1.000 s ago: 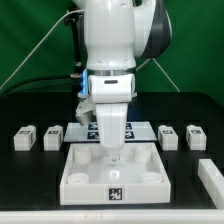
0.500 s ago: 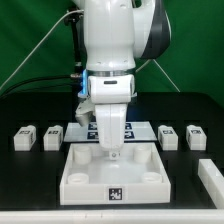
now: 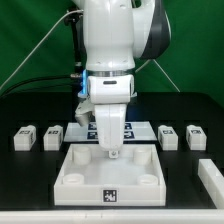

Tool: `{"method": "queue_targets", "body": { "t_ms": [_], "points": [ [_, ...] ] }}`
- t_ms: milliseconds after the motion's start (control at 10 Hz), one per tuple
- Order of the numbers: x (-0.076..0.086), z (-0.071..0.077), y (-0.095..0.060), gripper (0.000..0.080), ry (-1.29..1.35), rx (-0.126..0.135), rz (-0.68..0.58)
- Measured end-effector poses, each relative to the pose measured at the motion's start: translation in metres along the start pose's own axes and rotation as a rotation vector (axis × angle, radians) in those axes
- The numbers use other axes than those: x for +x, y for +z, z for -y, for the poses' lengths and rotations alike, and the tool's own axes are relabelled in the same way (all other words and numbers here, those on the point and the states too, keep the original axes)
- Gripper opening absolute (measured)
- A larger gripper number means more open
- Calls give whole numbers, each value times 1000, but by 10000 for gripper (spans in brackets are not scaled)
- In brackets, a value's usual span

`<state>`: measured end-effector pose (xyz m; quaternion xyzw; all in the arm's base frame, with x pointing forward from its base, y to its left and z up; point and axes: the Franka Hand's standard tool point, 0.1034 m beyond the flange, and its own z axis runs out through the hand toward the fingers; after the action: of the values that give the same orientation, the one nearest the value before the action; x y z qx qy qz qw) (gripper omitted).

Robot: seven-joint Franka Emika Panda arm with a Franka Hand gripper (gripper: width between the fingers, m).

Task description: Assemble one leg

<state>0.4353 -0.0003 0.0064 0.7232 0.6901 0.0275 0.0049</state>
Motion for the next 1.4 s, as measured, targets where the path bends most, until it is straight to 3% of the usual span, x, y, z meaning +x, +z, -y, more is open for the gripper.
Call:
{"method": "queue_targets", "body": {
  "t_ms": [500,800,900,1100,1400],
  "points": [
    [3,-3,0,54,-19,-7,-1],
    [35,-44,2,54,-76,-51,-19],
    [44,-52,3,54,-63,-40,-19],
    [52,-53,4,54,-24,25,-7],
    [65,-53,4,54,-18,68,1]
  ]
}}
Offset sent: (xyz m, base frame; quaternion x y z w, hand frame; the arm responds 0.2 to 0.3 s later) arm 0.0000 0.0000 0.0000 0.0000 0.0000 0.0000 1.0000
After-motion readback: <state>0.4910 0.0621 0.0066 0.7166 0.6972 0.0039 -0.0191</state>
